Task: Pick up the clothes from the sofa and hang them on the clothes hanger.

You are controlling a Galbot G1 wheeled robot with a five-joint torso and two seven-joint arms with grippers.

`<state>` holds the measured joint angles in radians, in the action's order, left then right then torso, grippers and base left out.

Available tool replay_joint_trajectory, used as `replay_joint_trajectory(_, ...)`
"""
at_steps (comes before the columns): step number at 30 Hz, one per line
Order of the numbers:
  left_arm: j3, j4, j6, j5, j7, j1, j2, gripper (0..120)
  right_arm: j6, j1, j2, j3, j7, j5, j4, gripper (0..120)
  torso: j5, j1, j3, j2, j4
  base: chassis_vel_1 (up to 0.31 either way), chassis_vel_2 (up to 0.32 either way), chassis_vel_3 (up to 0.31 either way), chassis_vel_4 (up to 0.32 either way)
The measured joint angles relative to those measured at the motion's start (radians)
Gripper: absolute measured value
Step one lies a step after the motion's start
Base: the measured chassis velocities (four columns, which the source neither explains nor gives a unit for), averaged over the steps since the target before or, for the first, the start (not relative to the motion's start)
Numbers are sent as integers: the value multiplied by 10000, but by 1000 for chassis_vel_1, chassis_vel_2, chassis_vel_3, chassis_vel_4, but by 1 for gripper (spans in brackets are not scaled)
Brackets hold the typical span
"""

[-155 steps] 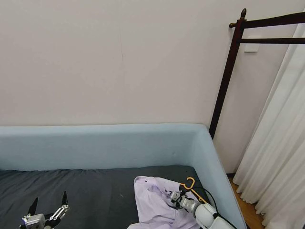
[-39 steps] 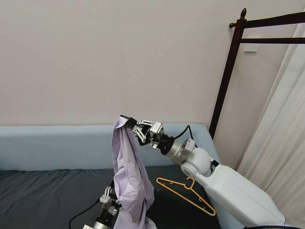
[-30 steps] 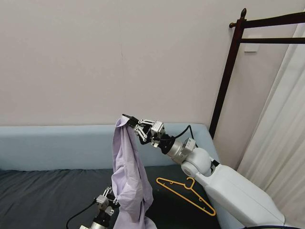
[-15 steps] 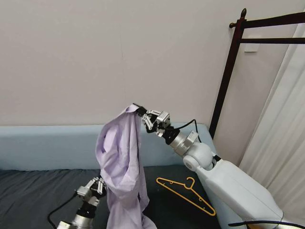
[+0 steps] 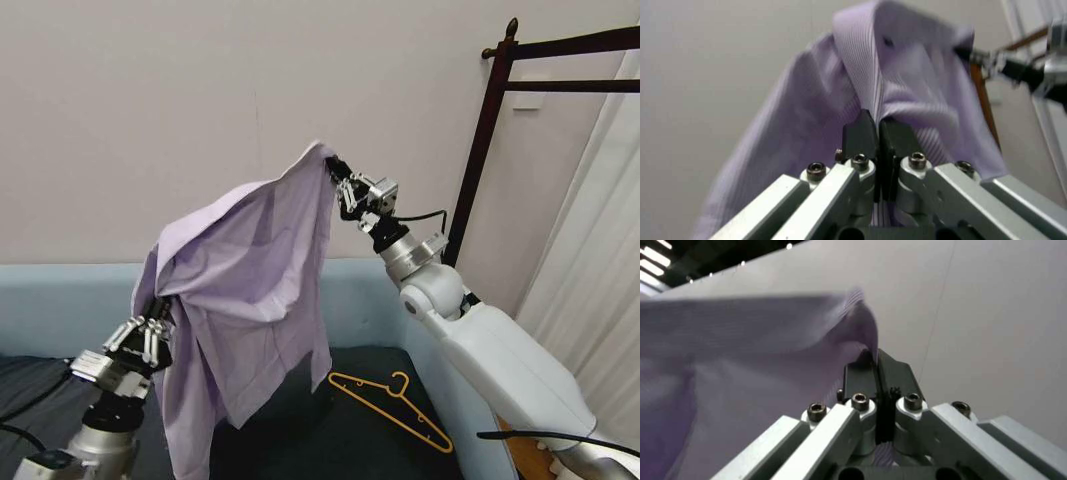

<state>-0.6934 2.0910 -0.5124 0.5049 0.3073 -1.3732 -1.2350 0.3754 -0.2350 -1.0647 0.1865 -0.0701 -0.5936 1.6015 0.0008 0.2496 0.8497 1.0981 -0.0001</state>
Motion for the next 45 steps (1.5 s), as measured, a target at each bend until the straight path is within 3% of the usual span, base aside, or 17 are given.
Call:
replay_joint_trajectory(2, 128, -150, -45, -408, -116, -117, -136, 0, 35, -187, 7, 67, 2, 115, 0, 0, 3, 0, 2, -1, -1, 0, 0, 0, 0)
replay_joint_trajectory(4, 677, -1204, -489, -1680, -390, -422, -793, 0, 306, -964, 0, 425, 25, 541, -131, 0, -2, 1, 4, -1, -2, 0, 0, 0, 0)
replay_joint_trajectory(12, 1331, -3027, -1397, -2285, 701, -764, -1532, 27, 724, -1985, -300, 729, -121, 941, -426, 0, 2, 0, 3, -1, -3, 0, 0, 0, 0)
replay_joint_trajectory(24, 733, -3582, -1995, -2181, 1642, -855, -1136, 68, 679, -1535, -277, 584, -312, 632, -330, 0, 3, 1, 1, 0, 0, 0, 0, 0, 0)
replay_joint_trajectory(31, 588, -4678, -2280, -1355, 2092, -517, -958, 98, 646, -1533, -90, 403, -554, 451, -84, 0, 2, 1, 2, -1, -1, 0, 0, 0, 0)
replay_joint_trajectory(40, 678, -5330, -1748, -48, 1614, 123, -987, 100, 685, -1570, 32, 518, -1184, 270, 262, 0, 3, 1, 2, 0, -3, 0, 0, 0, 0)
replay_joint_trajectory(45, 912, -5810, -1661, -360, 1576, 353, -1118, 100, 674, -1502, -1, 595, -1203, 163, 423, 0, 4, 1, 2, 0, -3, 0, 0, 0, 0)
